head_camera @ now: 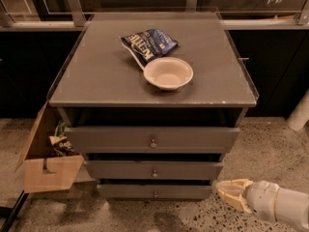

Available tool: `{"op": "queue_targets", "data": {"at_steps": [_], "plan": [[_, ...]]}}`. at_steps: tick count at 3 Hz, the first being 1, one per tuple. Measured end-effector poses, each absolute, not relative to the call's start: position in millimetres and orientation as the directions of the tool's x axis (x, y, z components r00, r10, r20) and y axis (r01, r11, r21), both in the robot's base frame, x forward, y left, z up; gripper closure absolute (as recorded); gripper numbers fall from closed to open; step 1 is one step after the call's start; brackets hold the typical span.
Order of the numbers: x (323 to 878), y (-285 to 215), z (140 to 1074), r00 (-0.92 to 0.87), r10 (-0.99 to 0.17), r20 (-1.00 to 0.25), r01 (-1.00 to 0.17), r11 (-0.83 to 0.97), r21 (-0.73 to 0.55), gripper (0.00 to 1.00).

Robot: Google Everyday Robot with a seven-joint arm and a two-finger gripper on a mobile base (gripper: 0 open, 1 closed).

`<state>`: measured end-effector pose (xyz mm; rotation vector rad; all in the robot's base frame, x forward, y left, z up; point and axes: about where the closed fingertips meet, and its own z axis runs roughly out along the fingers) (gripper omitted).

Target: Open middle drawer

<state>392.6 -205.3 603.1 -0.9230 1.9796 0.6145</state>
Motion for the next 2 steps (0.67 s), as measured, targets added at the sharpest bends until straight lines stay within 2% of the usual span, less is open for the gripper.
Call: {"op": "queue_targets", "data": {"at_steps": [1, 2], "plan": [[392.6, -205.3, 603.1, -0.371, -0.376, -0.849, -0.791, 0.608, 0.077, 1.0], [400.6, -204.4, 594.9, -0.361, -0.361, -0.86, -0.794, 0.603, 0.08, 1.0]]}}
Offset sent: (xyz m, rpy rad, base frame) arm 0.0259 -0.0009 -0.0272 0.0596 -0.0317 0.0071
